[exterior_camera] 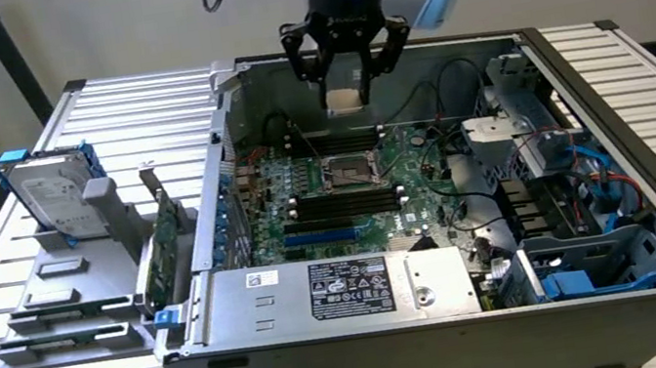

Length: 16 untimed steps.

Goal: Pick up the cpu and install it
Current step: 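Pick up the cpu and move it towards the insertion slot, then place the cpu into insertion slot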

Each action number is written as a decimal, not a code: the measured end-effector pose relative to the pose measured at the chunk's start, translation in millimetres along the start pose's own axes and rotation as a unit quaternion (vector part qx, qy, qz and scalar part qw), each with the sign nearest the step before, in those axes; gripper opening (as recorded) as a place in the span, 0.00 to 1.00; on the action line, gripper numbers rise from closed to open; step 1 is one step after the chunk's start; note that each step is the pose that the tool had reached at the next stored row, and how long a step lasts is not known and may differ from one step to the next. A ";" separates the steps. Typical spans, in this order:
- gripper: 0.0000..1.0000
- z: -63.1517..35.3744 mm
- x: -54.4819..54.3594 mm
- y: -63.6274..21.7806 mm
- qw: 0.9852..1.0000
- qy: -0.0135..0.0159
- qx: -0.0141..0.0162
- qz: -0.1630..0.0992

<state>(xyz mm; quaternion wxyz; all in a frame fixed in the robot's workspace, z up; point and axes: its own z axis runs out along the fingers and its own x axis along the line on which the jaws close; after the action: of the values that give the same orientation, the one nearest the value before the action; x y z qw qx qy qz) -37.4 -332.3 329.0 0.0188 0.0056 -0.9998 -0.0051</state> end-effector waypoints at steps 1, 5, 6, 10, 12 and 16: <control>0.55 1.8 -0.8 0.2 1.000 0.000 0.000 0.002; 0.55 6.7 -1.6 1.7 1.000 0.000 -0.001 0.006; 0.55 6.8 -1.6 2.0 1.000 0.000 -0.001 0.006; 0.55 6.8 -1.6 2.0 1.000 0.000 -0.001 0.006; 0.55 6.8 -1.7 2.0 1.000 0.000 -0.001 0.006; 0.55 6.8 -1.7 2.0 1.000 0.000 -0.001 0.006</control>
<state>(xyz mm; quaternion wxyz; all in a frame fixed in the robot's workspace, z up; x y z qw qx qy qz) -36.0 -330.2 322.2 0.0188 -0.0001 -0.9998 -0.0057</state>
